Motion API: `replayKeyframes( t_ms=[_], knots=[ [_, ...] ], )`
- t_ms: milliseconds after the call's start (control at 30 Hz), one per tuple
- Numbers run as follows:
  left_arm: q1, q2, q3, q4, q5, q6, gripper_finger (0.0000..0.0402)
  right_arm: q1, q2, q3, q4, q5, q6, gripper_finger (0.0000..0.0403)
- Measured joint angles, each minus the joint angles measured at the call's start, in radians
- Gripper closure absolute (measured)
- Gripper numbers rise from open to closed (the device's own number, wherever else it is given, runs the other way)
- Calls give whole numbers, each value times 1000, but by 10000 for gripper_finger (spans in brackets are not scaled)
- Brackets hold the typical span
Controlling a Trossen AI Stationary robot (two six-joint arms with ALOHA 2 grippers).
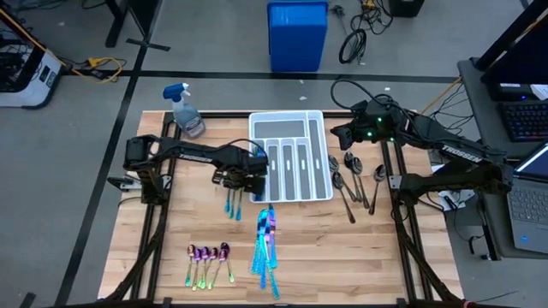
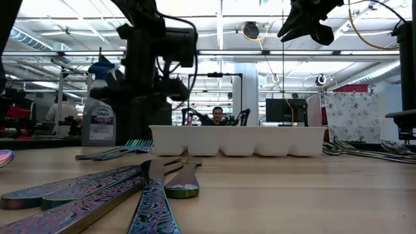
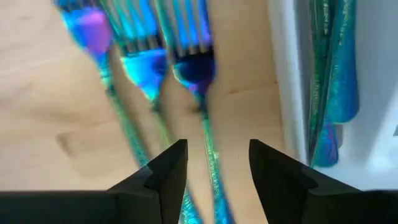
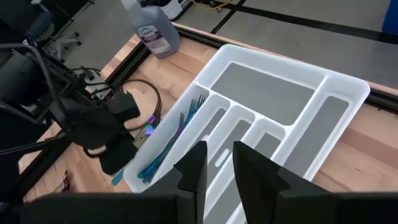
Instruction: Sort silverware
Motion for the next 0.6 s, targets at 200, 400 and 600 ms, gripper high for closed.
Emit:
replayKeyframes(
  t_ms=[200, 400, 600],
  knots=[
    [0, 12, -11, 28, -12, -24, 245, 0, -1, 0, 2, 1, -3, 342],
    [1, 46, -12, 41, -26, -23, 245, 0, 0, 0, 2, 0, -10, 342],
    [5, 64, -12, 15, -39, -28, 245, 0, 0, 0, 2, -1, -11, 342]
  ],
)
